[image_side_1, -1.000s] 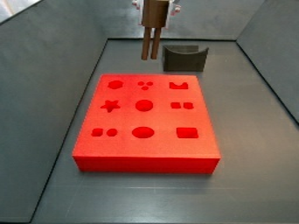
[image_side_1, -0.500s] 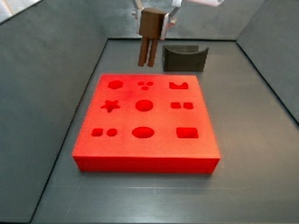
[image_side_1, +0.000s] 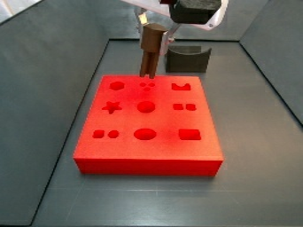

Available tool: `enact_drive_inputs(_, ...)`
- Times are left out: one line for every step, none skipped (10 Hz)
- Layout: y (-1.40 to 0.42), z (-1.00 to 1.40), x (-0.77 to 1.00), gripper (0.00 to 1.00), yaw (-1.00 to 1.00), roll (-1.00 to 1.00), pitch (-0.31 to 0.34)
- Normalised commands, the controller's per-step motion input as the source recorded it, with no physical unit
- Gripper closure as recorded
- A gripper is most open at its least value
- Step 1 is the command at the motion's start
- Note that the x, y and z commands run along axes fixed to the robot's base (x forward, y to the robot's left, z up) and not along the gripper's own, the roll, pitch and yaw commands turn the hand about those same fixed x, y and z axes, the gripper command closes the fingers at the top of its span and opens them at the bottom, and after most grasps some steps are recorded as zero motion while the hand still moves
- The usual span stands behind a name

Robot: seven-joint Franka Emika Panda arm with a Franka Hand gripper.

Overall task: Pick up the 3 prong object. Move up. Move to above the board. Insert the 3 prong object.
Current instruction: Insert the 3 prong object.

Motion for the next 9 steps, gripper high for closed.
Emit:
enact_drive_inputs(-0.05, -0.38, 0.08, 1.00, -0.38, 0.00, -0.120)
enact_drive_inputs(0.00, -0.53, 0.15, 1.00, -0.71, -0.03, -0.197)
enact_drive_inputs(0.00, -0.57, 0.00, 1.00, -0.92, -0.07, -0.237)
enact_drive_inputs(0.00, -0.27, 0.00, 1.00, -0.85, -0.13, -0.230)
enact_drive_inputs(0.00, 0.00, -0.16, 1.00, -0.10, -0.02, -0.157)
enact_drive_inputs(0.00, -0.03, -0.04, 1.00, 0.00, 0.00, -0.003)
enact_drive_inputs(0.05, -0.43, 0.00, 1.00, -0.75, -0.13, -0.207)
enact_drive_inputs(0.00, -0.61, 0.00, 1.00, -1.00, -0.06, -0.183)
enact_drive_inputs(0.00, -0.62, 0.00, 1.00, -1.00, -0.05, -0.187)
